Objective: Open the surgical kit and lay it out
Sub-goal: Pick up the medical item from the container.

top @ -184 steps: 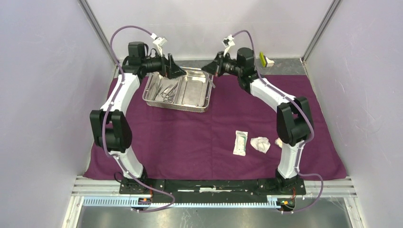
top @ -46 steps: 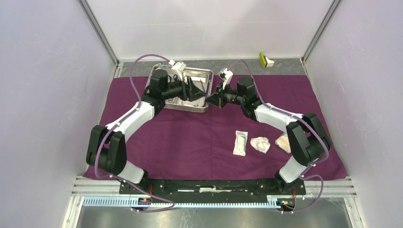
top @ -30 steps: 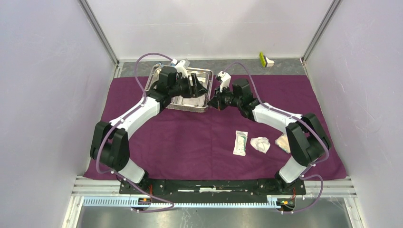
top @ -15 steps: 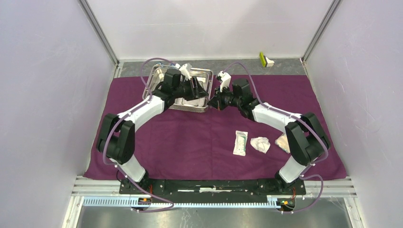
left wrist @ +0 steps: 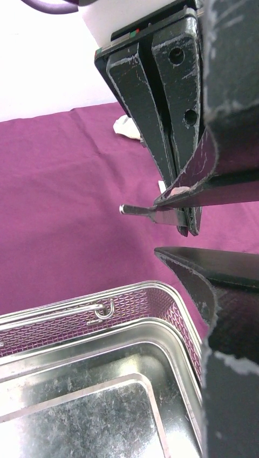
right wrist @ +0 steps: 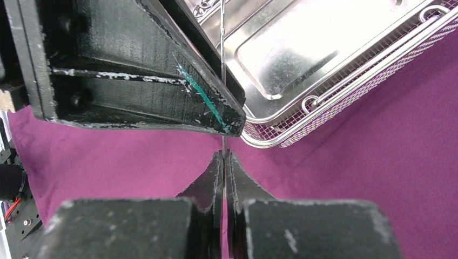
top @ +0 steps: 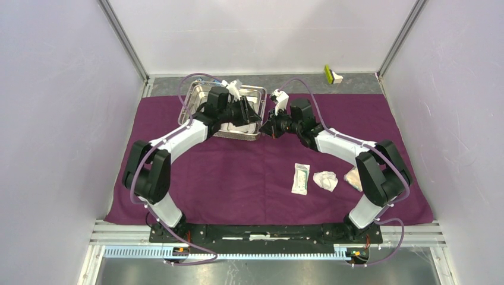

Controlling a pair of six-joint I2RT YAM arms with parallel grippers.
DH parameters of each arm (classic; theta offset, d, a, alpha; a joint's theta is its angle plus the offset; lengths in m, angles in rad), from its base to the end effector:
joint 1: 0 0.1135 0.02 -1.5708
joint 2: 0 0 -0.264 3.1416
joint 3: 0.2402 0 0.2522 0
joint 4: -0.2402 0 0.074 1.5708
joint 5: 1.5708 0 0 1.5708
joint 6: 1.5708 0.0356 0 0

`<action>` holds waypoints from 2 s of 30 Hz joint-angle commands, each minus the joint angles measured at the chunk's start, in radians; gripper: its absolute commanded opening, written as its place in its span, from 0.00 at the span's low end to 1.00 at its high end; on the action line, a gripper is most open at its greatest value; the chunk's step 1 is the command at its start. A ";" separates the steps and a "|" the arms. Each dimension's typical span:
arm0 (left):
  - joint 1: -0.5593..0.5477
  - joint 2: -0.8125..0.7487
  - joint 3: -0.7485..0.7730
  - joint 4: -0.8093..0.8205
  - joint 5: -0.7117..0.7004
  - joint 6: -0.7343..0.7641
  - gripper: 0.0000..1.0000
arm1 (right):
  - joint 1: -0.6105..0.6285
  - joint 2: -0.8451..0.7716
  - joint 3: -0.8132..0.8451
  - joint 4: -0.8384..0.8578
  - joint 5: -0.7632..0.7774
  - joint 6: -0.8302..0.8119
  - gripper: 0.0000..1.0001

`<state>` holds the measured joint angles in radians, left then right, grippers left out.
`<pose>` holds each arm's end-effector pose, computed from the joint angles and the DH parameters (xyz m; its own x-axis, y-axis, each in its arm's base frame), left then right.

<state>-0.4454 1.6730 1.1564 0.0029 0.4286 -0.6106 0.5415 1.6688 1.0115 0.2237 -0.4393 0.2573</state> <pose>0.3385 -0.1780 0.2550 -0.7753 -0.2078 -0.5965 0.3344 0.6661 -0.6667 0.3117 0.2051 0.2294 -0.5510 -0.0627 -0.8321 -0.6793 0.6128 0.4037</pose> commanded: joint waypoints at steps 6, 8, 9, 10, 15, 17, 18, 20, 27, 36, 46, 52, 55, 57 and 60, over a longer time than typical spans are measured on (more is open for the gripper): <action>-0.003 0.027 0.049 0.045 0.030 -0.024 0.37 | 0.002 -0.002 0.003 0.055 -0.004 0.011 0.00; -0.003 0.027 0.051 0.045 0.029 -0.021 0.36 | 0.002 -0.003 -0.001 0.058 -0.003 0.012 0.00; -0.003 0.027 0.051 0.046 0.029 -0.021 0.35 | 0.002 -0.003 -0.001 0.057 -0.004 0.013 0.00; -0.003 0.028 0.052 0.048 0.030 -0.020 0.35 | 0.002 -0.002 -0.002 0.057 -0.004 0.014 0.00; -0.003 0.027 0.054 0.048 0.031 -0.015 0.32 | 0.002 0.001 -0.004 0.061 -0.007 0.018 0.00; -0.003 0.029 0.054 0.048 0.028 -0.013 0.31 | 0.002 0.002 -0.005 0.064 -0.009 0.022 0.00; -0.003 0.030 0.053 0.050 0.031 -0.013 0.30 | 0.001 0.003 -0.005 0.066 -0.011 0.024 0.00; -0.003 0.032 0.052 0.052 0.031 -0.013 0.28 | 0.002 0.007 -0.007 0.066 -0.012 0.029 0.00; -0.003 0.032 0.062 0.040 0.013 0.011 0.24 | 0.002 0.008 -0.009 0.072 -0.019 0.037 0.00; -0.003 0.035 0.072 0.013 -0.014 0.038 0.25 | 0.003 0.011 -0.014 0.090 -0.039 0.061 0.06; -0.003 0.038 0.085 -0.027 -0.044 0.058 0.16 | 0.003 0.009 -0.021 0.099 -0.044 0.068 0.13; 0.008 0.015 0.080 -0.065 -0.067 0.110 0.13 | 0.003 0.002 -0.018 0.095 -0.069 0.047 0.35; 0.035 -0.023 0.061 -0.101 -0.066 0.168 0.13 | 0.003 -0.018 -0.019 0.076 -0.087 0.006 0.46; 0.050 -0.054 0.057 -0.155 -0.076 0.244 0.13 | 0.002 -0.039 -0.027 0.062 -0.095 -0.031 0.49; 0.065 -0.104 0.068 -0.289 -0.095 0.393 0.13 | -0.002 -0.071 -0.042 0.044 -0.095 -0.087 0.51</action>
<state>-0.4046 1.6787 1.2015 -0.1402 0.3729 -0.4492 0.5415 1.6711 0.9901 0.2722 -0.5072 0.2623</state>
